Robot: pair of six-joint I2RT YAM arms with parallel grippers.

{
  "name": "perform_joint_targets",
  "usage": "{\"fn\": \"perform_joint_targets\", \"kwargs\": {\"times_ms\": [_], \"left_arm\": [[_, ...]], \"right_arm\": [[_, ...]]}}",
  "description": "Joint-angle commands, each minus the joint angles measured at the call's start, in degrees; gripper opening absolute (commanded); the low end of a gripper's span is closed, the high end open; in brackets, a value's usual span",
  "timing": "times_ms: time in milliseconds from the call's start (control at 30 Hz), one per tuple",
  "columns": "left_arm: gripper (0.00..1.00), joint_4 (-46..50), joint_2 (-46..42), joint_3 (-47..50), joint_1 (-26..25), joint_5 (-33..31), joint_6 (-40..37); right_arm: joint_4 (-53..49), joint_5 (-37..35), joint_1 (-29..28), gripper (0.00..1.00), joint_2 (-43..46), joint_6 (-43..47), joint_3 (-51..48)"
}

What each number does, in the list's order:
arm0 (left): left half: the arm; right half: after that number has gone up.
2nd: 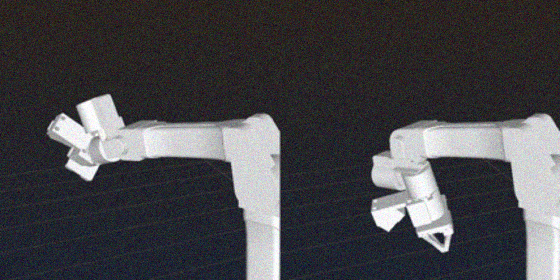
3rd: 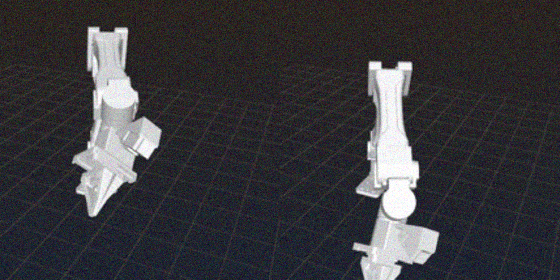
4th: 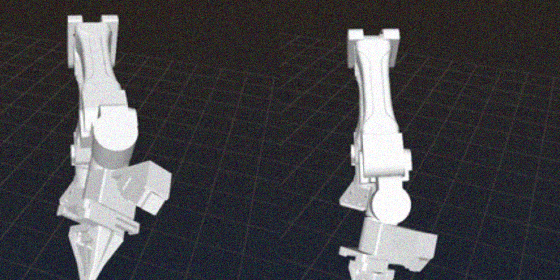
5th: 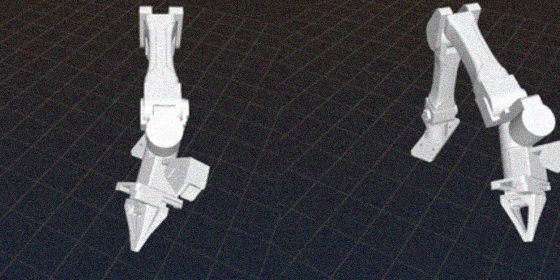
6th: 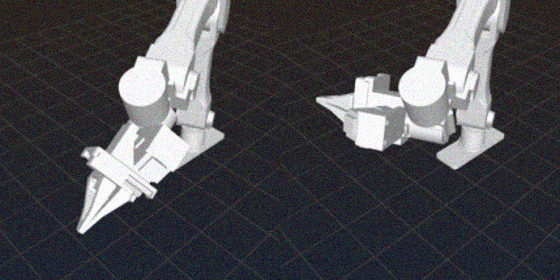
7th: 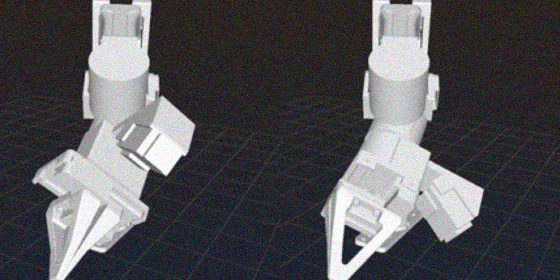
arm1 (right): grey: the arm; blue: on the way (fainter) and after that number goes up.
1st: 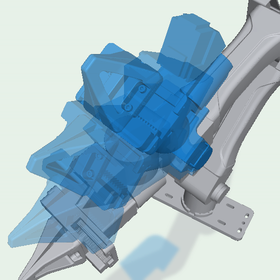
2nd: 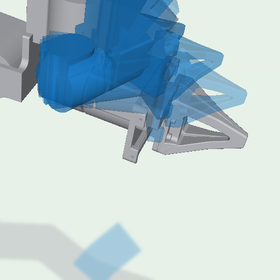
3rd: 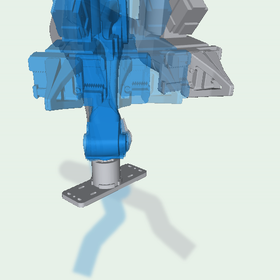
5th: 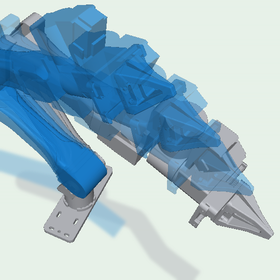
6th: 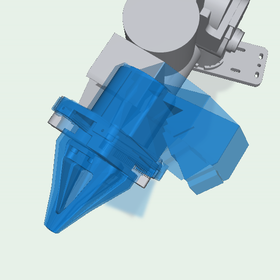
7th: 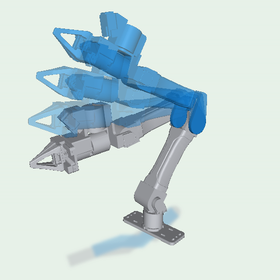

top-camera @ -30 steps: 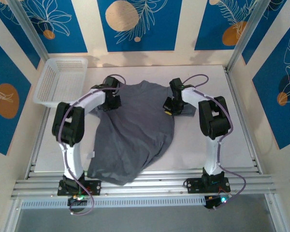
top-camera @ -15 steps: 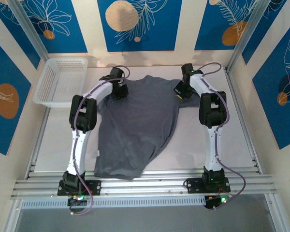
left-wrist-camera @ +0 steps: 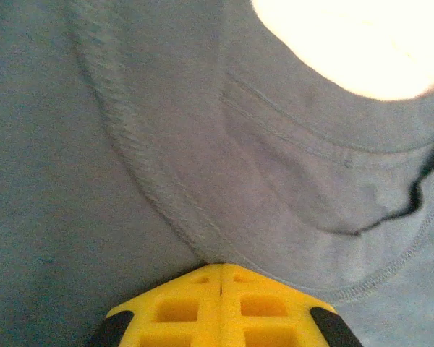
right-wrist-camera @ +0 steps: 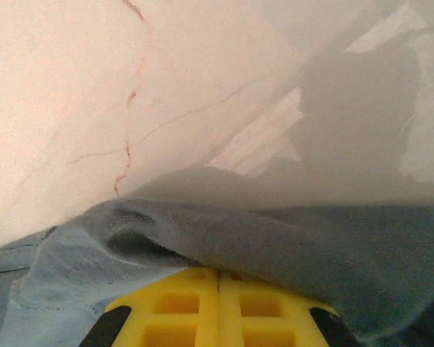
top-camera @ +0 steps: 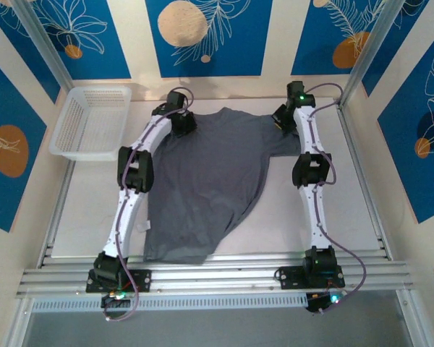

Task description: Fold the inside-out t-shirt

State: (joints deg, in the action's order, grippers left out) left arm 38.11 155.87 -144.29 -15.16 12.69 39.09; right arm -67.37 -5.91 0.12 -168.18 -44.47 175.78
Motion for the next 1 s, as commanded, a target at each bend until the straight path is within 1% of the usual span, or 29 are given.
{"fn": "perform_joint_targets", "kwargs": {"times_ms": [0,33,100,167,200,267,300,333,367,433,500,567,633,700,800,867,933,967], "left_arm": [[0.1,2.7,-3.8,-1.8,2.4,0.0,-1.9],[0.14,2.9,-5.6,-1.5,2.4,0.1,-2.9],[0.22,2.5,-11.9,2.6,2.2,0.5,-5.1],[0.31,-0.8,-21.3,12.9,2.0,0.8,-6.4],[0.35,-3.1,-26.5,19.4,2.0,0.6,-7.3],[0.43,-5.9,-36.8,30.9,1.8,-1.0,-9.1],[0.46,-6.6,-41.9,36.6,1.9,-2.0,-9.9],[0.48,-7.2,-47.2,42.1,1.7,-2.6,-10.3],[0.5,-7.9,-51.6,46.6,1.6,-2.8,-10.4],[0.53,-8.7,-61.1,56.5,0.9,-3.2,-10.7],[0.53,-7.5,-69.1,64.1,-0.1,-5.2,-10.9],[0.55,-6.9,-76.7,71.5,-1.5,-7.1,-10.5],[0.56,-5.6,-83.3,78.5,-3.0,-8.2,-9.4],[0.57,-2.9,-87.7,83.1,-4.3,-8.9,-8.3],[0.57,2.0,-91.8,88.1,-6.0,-9.3,-6.8],[0.58,4.1,-93.8,91.3,-7.0,-9.7,-5.7],[0.58,5.8,-94.9,94.5,-7.6,-9.9,-4.3],[0.59,6.4,-95.1,95.7,-7.8,-9.7,-3.8]], "right_arm": [[-2.6,4.1,-0.6,0.0,5.7,5.9,4.1],[-3.2,5.2,-0.6,0.0,7.2,7.6,4.4],[-5.8,10.3,-0.6,0.07,11.2,14.1,5.0],[-11.9,19.2,-0.1,0.19,15.1,23.9,4.7],[-16.1,22.5,0.7,0.22,18.0,26.6,2.2],[-18.5,25.0,2.3,0.23,24.2,28.1,-6.7],[-18.8,25.0,2.9,0.23,28.3,29.2,-12.8],[-18.5,23.5,3.0,0.23,32.6,29.9,-19.0],[-17.4,22.2,2.8,0.24,36.3,30.2,-25.2],[-12.4,21.3,1.9,0.24,46.3,29.7,-40.9],[-6.2,20.3,0.4,0.25,55.6,26.1,-56.8],[2.0,19.3,-1.9,0.25,64.9,19.6,-73.3],[12.1,19.6,-6.0,0.27,74.5,10.7,-90.6],[18.7,19.2,-10.7,0.29,80.5,2.6,-103.6],[24.4,18.3,-16.8,0.35,85.7,-6.9,-117.1],[27.8,17.8,-19.2,0.41,88.3,-11.2,-124.0],[32.5,20.2,-21.8,0.45,89.7,-13.8,-129.3],[33.2,20.8,-23.1,0.46,89.5,-14.6,-130.5]]}}
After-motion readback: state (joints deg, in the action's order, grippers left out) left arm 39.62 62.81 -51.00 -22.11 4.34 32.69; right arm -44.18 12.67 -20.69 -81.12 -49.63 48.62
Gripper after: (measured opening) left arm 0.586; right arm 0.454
